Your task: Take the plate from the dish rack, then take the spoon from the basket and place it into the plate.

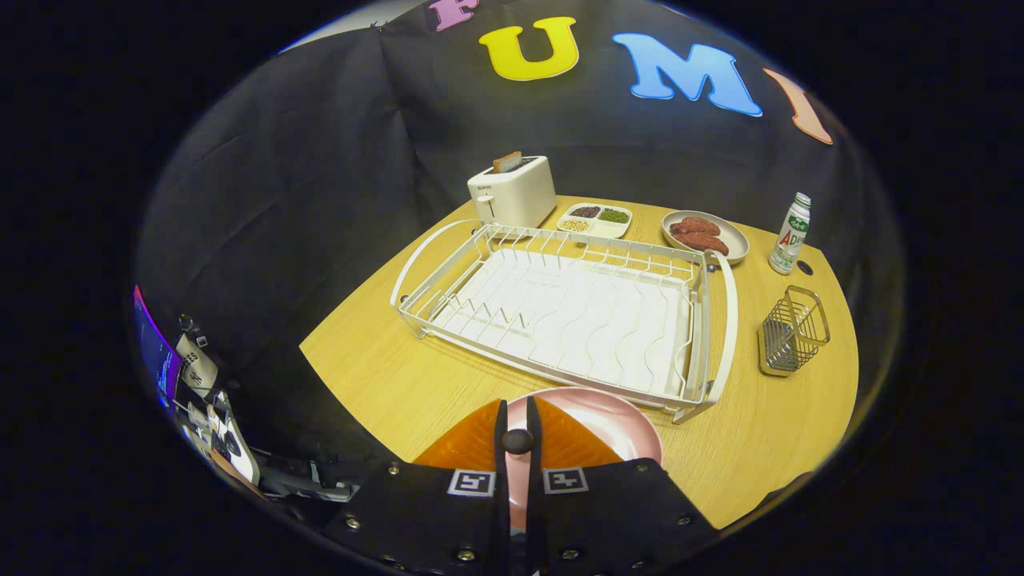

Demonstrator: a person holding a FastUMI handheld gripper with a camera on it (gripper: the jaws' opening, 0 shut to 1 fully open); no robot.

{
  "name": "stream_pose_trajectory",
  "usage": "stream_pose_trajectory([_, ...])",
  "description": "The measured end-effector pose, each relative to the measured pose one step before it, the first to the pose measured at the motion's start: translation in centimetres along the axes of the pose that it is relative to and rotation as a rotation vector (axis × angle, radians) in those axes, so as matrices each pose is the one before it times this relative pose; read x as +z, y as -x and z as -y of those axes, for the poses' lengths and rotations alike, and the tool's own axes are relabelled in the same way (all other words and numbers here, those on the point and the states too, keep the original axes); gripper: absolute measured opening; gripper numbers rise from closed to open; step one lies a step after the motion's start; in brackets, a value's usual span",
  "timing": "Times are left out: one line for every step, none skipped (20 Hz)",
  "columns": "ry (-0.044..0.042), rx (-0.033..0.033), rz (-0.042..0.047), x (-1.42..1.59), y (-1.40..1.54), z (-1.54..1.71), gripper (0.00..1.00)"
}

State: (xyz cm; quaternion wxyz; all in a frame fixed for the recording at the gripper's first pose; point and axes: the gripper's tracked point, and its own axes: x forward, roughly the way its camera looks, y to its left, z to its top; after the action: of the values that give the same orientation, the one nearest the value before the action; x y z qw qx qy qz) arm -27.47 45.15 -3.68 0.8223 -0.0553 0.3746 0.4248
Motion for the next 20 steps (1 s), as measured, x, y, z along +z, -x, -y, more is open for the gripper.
stream_pose_trajectory([0.00555,0.00170,-0.00506,-0.759,0.211,-0.271,0.08])
stream_pose_trajectory([0.00299,0.00083,-0.00207,-0.186,0.119,-0.186,0.08])
stream_pose_trajectory([-0.00001,0.00143,0.00775,0.307,-0.077,-0.062,0.08])
stream_pose_trajectory([0.00430,0.00129,-0.00545,-0.223,-0.071,-0.032,0.08])
stream_pose_trajectory([-0.00116,0.00252,0.00463,0.182,0.011,-0.005,0.08])
stream_pose_trajectory([-0.00365,0.00595,-0.00222,-0.116,0.015,-0.031,0.09])
stream_pose_trajectory([-0.00264,0.00695,-0.00334,-0.078,-0.002,-0.069,0.09])
stream_pose_trajectory([-0.00351,0.00556,0.00089,-0.024,0.019,-0.018,0.09])
stream_pose_trajectory([-0.00475,0.00385,0.00506,0.064,0.125,0.044,0.11])
stream_pose_trajectory([-0.00707,0.00707,0.00179,-0.097,-0.090,-0.184,0.13])
stream_pose_trajectory([-0.00520,0.00230,0.00636,0.229,0.179,0.028,0.14])
stream_pose_trajectory([-0.00515,-0.00024,0.00815,0.240,0.231,0.204,0.21])
stream_pose_trajectory([-0.00595,0.00629,0.00145,0.142,0.100,0.044,0.27])
stream_pose_trajectory([-0.00445,-0.00260,0.00222,0.100,-0.035,0.170,0.46])
stream_pose_trajectory([-0.00660,-0.00048,0.00541,0.247,0.110,0.330,0.47])
stream_pose_trajectory([-0.00976,-0.00129,0.00830,0.242,0.229,0.150,0.48])
stream_pose_trajectory([-0.00923,-0.00243,0.00626,0.252,0.173,0.357,0.48])
stream_pose_trajectory([-0.00943,0.00399,0.00484,0.187,0.092,0.123,0.48])
stream_pose_trajectory([-0.00726,-0.00047,0.00475,0.218,0.141,0.226,0.48])
stream_pose_trajectory([-0.00604,0.00082,0.00652,0.167,0.116,0.266,0.48])
